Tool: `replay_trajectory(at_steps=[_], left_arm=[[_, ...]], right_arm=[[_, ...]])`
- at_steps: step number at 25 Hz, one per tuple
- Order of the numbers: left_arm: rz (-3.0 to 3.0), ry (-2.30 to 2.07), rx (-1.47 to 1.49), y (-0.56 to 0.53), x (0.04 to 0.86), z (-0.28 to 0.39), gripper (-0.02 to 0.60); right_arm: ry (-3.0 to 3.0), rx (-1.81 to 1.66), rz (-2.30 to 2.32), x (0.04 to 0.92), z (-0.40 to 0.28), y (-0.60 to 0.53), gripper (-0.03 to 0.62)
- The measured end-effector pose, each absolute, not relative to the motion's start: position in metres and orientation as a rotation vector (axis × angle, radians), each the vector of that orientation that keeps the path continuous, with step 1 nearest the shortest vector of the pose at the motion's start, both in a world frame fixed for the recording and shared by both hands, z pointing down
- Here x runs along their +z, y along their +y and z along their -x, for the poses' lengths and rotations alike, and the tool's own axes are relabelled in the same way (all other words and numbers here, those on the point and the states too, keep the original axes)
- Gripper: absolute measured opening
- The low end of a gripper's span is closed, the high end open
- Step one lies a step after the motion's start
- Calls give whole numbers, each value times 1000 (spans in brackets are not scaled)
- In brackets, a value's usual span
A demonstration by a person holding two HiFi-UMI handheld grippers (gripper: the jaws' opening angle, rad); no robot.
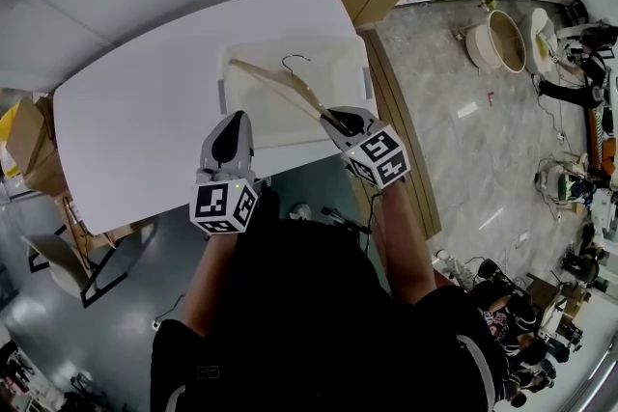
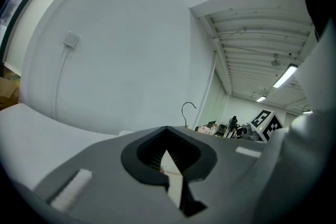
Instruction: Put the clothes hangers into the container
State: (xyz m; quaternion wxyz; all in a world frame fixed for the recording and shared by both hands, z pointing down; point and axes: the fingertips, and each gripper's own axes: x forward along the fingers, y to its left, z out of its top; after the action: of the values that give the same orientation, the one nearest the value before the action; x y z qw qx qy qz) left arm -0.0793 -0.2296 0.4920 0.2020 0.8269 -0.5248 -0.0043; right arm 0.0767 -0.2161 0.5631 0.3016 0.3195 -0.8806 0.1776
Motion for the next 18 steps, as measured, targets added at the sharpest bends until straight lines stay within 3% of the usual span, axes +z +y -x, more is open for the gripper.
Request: replay_trajectory(at_steps=[18], left_arm=[[-2285, -1472, -6, -240, 498, 87, 6]], right_arm=[[-2254, 466, -772, 585, -72, -232, 61]])
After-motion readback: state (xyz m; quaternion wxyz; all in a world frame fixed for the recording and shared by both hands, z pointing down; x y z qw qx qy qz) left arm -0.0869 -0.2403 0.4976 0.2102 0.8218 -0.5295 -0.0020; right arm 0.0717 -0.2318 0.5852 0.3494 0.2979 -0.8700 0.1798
